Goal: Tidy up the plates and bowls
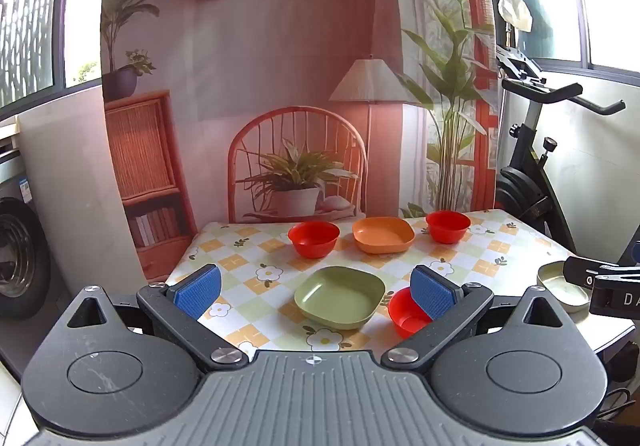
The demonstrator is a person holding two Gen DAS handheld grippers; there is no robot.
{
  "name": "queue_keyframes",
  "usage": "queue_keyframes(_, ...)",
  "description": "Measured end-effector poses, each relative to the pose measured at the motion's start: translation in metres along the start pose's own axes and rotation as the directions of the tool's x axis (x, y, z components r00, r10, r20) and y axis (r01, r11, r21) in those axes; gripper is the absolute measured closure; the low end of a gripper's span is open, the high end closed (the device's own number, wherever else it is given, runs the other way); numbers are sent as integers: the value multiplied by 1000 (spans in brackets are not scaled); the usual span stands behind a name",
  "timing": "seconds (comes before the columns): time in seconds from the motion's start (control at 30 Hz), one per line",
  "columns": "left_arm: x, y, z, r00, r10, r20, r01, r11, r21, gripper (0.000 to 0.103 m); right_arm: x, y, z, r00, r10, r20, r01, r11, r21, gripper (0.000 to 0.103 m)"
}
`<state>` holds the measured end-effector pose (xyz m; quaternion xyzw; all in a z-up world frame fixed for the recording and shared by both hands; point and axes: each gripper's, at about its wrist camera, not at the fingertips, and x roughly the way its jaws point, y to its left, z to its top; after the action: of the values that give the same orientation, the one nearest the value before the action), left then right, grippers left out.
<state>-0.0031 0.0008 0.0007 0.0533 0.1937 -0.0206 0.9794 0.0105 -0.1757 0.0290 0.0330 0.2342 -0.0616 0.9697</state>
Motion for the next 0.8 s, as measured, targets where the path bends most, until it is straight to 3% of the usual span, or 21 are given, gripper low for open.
queue_keyframes(0.8, 0, -1, 0, 1000, -1, 0, 1, 1000, -5, 1, 2, 1, -1, 1000, -1, -3, 1, 1000, -1, 0)
